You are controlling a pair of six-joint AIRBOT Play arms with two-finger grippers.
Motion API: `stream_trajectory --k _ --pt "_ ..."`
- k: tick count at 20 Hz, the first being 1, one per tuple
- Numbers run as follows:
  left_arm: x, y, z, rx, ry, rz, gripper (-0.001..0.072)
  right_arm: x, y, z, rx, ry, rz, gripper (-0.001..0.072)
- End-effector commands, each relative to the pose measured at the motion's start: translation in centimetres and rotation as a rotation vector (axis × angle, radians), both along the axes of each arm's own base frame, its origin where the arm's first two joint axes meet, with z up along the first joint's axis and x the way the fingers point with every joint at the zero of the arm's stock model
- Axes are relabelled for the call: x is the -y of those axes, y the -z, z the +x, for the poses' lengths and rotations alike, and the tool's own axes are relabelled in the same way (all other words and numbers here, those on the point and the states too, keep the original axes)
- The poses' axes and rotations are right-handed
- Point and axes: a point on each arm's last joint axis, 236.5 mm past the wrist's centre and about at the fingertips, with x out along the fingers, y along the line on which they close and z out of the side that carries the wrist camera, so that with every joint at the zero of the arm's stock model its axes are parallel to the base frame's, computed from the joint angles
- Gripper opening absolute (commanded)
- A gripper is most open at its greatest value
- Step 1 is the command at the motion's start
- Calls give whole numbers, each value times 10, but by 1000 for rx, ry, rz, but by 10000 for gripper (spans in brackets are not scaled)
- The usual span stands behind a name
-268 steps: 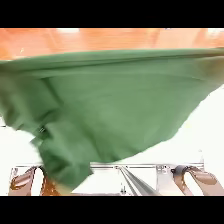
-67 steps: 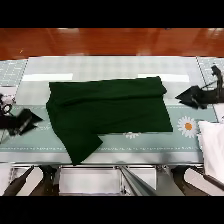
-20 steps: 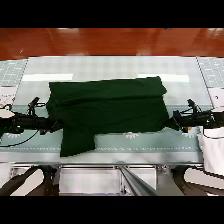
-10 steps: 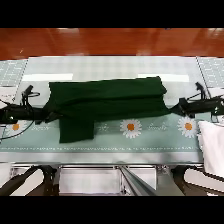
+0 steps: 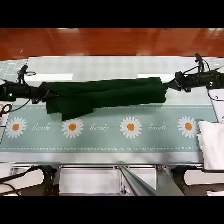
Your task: Fold the shirts.
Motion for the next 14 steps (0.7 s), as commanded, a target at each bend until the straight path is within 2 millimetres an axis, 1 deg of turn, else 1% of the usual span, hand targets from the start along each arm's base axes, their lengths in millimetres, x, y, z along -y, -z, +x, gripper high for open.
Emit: stream_trajectory --k 1,4,6,8,11,14 --pt "-9 13 40 0 1 2 22 0 11 37 23 35 -4 19" --pt "-10 17 74 23 23 7 22 -4 24 54 16 56 42 19" --pt "-6 18 93 39 43 9 22 -3 33 63 17 78 48 19" --pt "0 21 108 46 54 9 22 0 42 68 13 97 48 19" --pt "4 32 120 41 65 7 22 0 51 69 14 89 47 19" --pt "3 44 121 13 51 -3 22 2 53 73 25 103 42 19"
